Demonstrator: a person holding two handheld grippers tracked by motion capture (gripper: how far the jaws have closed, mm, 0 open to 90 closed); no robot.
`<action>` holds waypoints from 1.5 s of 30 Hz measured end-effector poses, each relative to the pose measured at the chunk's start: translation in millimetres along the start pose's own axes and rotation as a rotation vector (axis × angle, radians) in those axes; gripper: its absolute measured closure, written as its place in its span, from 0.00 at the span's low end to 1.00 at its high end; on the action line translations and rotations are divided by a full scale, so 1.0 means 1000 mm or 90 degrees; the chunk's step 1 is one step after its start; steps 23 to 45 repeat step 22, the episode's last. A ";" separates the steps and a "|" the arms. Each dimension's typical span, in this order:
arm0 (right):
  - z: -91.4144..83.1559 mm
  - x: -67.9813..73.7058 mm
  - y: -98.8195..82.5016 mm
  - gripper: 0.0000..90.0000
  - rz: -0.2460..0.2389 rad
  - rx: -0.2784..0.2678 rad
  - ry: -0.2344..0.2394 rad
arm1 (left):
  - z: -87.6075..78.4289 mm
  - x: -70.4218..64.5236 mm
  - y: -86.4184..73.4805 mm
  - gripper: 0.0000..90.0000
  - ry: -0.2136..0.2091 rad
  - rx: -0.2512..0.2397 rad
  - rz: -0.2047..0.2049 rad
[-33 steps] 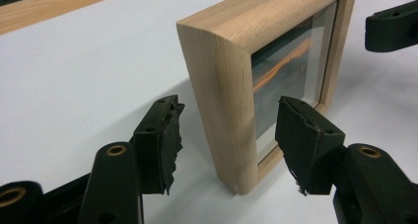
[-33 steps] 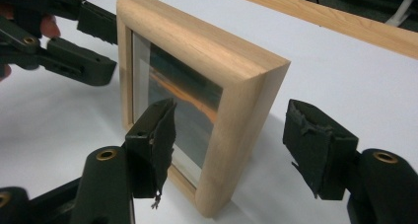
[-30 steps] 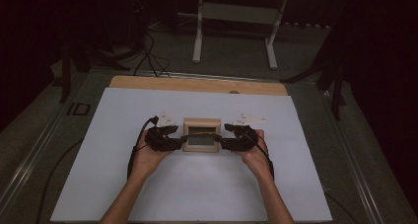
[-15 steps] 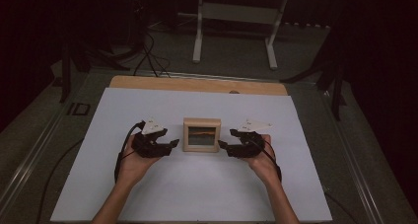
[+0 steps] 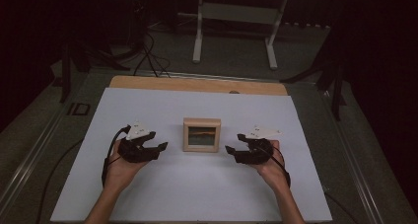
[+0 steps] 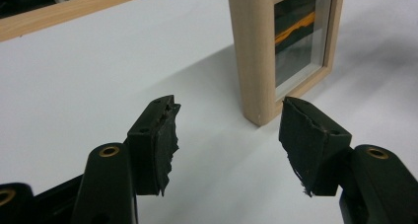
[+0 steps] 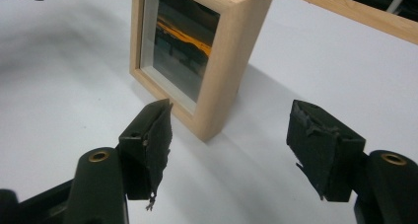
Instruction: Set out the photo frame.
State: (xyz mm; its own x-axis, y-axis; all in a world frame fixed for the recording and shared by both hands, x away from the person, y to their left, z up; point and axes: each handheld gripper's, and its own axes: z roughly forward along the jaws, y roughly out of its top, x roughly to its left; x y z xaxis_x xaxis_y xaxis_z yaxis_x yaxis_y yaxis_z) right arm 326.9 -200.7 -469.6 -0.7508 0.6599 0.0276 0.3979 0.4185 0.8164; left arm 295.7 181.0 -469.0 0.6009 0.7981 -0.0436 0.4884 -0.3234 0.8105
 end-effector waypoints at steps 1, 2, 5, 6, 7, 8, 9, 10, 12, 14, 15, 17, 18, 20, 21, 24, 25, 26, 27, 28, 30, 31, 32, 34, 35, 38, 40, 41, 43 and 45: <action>-0.001 0.000 -0.001 0.37 0.001 0.001 -0.001 | -0.001 0.001 -0.002 0.44 0.001 0.002 0.000; -0.002 -0.001 -0.003 0.37 0.001 0.001 -0.002 | -0.002 0.002 -0.004 0.44 0.003 0.003 -0.002; -0.006 -0.002 -0.008 0.37 0.005 0.003 -0.005 | -0.005 0.005 -0.010 0.44 0.007 0.007 -0.006; -0.007 -0.002 -0.010 0.37 0.005 0.002 -0.007 | -0.007 0.006 -0.014 0.44 0.010 0.007 -0.007; -0.008 -0.003 -0.011 0.37 0.008 0.002 -0.007 | -0.008 0.007 -0.015 0.44 0.010 0.008 -0.007; -0.009 -0.003 -0.013 0.37 0.009 0.003 -0.008 | -0.010 0.008 -0.017 0.44 0.011 0.008 -0.007; -0.010 -0.004 -0.014 0.37 0.010 0.003 -0.010 | -0.011 0.008 -0.019 0.44 0.013 0.009 -0.006; -0.011 -0.004 -0.016 0.37 0.012 0.001 -0.011 | -0.012 0.009 -0.020 0.44 0.014 0.012 -0.005; -0.013 -0.006 -0.019 0.37 0.018 0.001 -0.012 | -0.014 0.010 -0.024 0.44 0.018 0.013 -0.006; -0.015 -0.007 -0.023 0.37 0.024 -0.002 -0.014 | -0.016 0.012 -0.027 0.44 0.019 0.014 -0.009; -0.015 -0.007 -0.023 0.37 0.024 -0.002 -0.014 | -0.016 0.012 -0.027 0.44 0.019 0.014 -0.009; -0.018 -0.008 -0.030 0.37 0.032 -0.002 -0.016 | -0.017 0.012 -0.030 0.44 0.019 0.013 -0.015; -0.018 -0.009 -0.032 0.37 0.034 -0.001 -0.016 | -0.018 0.013 -0.034 0.44 0.022 0.016 -0.013; -0.019 -0.010 -0.035 0.37 0.038 0.001 -0.020 | -0.018 0.014 -0.036 0.44 0.024 0.019 -0.017; -0.020 -0.011 -0.036 0.37 0.040 0.000 -0.021 | -0.018 0.014 -0.037 0.44 0.024 0.016 -0.021; -0.020 -0.012 -0.037 0.37 0.043 -0.001 -0.022 | -0.018 0.014 -0.037 0.44 0.024 0.016 -0.021; -0.020 -0.012 -0.037 0.37 0.043 -0.001 -0.022 | -0.018 0.014 -0.037 0.44 0.024 0.016 -0.021; -0.020 -0.012 -0.037 0.37 0.043 -0.001 -0.022 | -0.018 0.014 -0.037 0.44 0.024 0.016 -0.021; -0.020 -0.012 -0.037 0.37 0.043 -0.001 -0.022 | -0.018 0.014 -0.037 0.44 0.024 0.016 -0.021; -0.020 -0.012 -0.037 0.37 0.043 -0.001 -0.022 | -0.018 0.014 -0.037 0.44 0.024 0.016 -0.021; -0.020 -0.012 -0.037 0.37 0.043 -0.001 -0.022 | -0.018 0.014 -0.037 0.44 0.024 0.016 -0.021; -0.020 -0.012 -0.037 0.37 0.043 -0.001 -0.022 | -0.018 0.014 -0.037 0.44 0.024 0.016 -0.021; -0.020 -0.012 -0.037 0.37 0.043 -0.001 -0.022 | -0.018 0.014 -0.037 0.44 0.024 0.016 -0.021; -0.020 -0.012 -0.037 0.37 0.043 -0.001 -0.022 | -0.018 0.014 -0.037 0.44 0.024 0.016 -0.021; -0.020 -0.012 -0.037 0.37 0.043 -0.001 -0.022 | -0.018 0.014 -0.037 0.44 0.024 0.016 -0.021; -0.020 -0.012 -0.037 0.37 0.043 -0.001 -0.022 | -0.018 0.014 -0.037 0.44 0.024 0.016 -0.021; -0.020 -0.012 -0.037 0.37 0.043 -0.001 -0.022 | -0.018 0.014 -0.037 0.44 0.024 0.016 -0.021; -0.020 -0.012 -0.037 0.37 0.043 -0.001 -0.022 | -0.018 0.014 -0.037 0.44 0.024 0.016 -0.021; -0.020 -0.012 -0.037 0.37 0.043 -0.001 -0.022 | -0.018 0.014 -0.037 0.44 0.024 0.016 -0.021; -0.020 -0.012 -0.037 0.37 0.043 -0.001 -0.022 | -0.018 0.014 -0.037 0.44 0.024 0.016 -0.021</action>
